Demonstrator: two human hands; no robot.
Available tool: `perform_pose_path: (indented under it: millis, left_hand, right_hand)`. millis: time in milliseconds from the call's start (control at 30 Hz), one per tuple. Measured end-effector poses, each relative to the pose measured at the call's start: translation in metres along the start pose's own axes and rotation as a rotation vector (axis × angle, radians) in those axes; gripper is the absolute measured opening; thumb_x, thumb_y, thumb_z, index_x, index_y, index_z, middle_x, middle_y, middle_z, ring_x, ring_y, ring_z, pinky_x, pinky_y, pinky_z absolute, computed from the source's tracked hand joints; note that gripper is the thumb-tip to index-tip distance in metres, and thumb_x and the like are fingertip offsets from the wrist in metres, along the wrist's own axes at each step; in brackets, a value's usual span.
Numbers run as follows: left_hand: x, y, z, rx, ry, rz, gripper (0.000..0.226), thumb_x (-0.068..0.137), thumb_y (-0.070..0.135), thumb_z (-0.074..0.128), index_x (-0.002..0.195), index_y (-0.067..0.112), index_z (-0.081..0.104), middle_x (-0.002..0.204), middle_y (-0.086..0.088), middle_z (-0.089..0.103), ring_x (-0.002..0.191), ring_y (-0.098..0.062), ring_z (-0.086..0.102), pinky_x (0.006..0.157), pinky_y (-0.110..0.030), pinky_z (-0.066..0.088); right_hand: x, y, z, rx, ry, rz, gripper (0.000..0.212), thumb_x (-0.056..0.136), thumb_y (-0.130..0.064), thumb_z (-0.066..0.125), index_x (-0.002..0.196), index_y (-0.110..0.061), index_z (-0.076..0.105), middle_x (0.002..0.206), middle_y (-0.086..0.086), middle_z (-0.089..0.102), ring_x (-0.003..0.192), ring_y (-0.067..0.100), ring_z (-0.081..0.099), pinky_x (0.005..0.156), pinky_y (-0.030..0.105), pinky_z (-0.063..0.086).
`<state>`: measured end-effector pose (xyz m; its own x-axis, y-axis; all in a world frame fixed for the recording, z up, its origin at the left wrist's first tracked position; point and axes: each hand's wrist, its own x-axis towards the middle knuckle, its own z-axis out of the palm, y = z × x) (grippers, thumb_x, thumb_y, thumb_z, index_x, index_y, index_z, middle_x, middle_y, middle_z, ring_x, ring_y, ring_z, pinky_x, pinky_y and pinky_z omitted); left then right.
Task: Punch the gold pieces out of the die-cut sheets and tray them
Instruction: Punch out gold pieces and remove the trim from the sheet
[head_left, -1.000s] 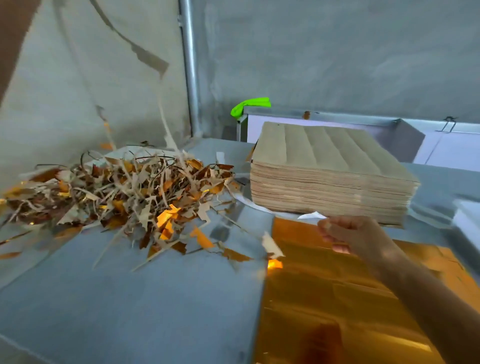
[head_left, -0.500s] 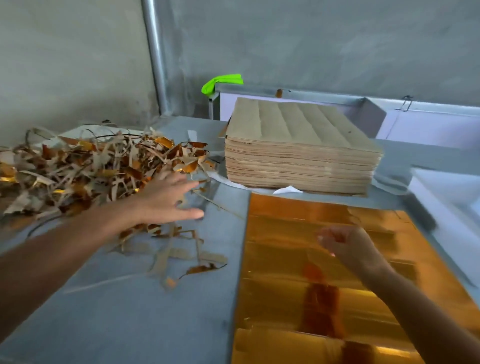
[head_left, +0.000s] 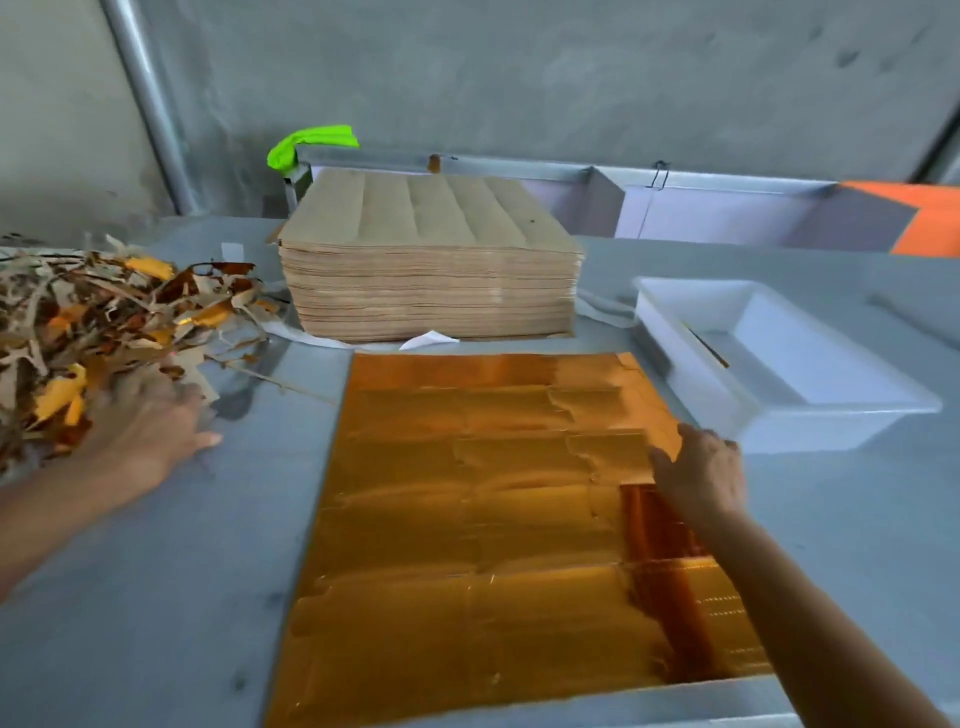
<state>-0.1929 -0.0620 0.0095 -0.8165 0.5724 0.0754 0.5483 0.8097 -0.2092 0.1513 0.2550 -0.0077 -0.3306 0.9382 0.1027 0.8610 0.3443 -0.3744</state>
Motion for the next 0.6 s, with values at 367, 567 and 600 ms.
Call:
perform_pose_path:
  millis: [367, 567, 600]
  left_hand:
    - [-0.030, 0.151, 0.002, -0.281, -0.249, 0.383, 0.090, 0.082, 0.076, 0.029, 0.153, 0.026, 0.005, 0.160, -0.004, -0.001, 0.147, -0.025, 0.005, 0.117, -0.046, 0.011]
    - [-0.031, 0.149, 0.013, -0.242, -0.248, 0.416, 0.086, 0.085, 0.075, 0.024, 0.152, 0.027, -0.003, 0.160, -0.004, -0.009, 0.146, -0.023, -0.010, 0.117, -0.044, -0.001]
    - [-0.033, 0.148, 0.013, -0.250, -0.252, 0.418, 0.085, 0.087, 0.074, 0.025, 0.152, 0.027, -0.003, 0.160, -0.005, -0.009, 0.146, -0.024, -0.010, 0.117, -0.045, 0.000]
  right_hand:
    - [0.005, -0.010, 0.017, -0.108, -0.236, -0.149, 0.039, 0.092, -0.046, 0.054, 0.106, -0.010, 0.060, 0.128, 0.012, 0.051, 0.121, 0.033, 0.044, 0.100, 0.040, 0.036]
    - [-0.012, -0.034, 0.025, -0.033, -0.310, -0.272, 0.046, 0.091, -0.050, 0.054, 0.125, -0.020, 0.056, 0.142, 0.011, 0.042, 0.132, 0.034, 0.035, 0.104, 0.044, 0.035]
    - [-0.013, -0.036, 0.024, -0.055, -0.333, -0.282, 0.049, 0.089, -0.051, 0.055, 0.128, -0.022, 0.054, 0.143, 0.012, 0.041, 0.132, 0.034, 0.034, 0.104, 0.044, 0.035]
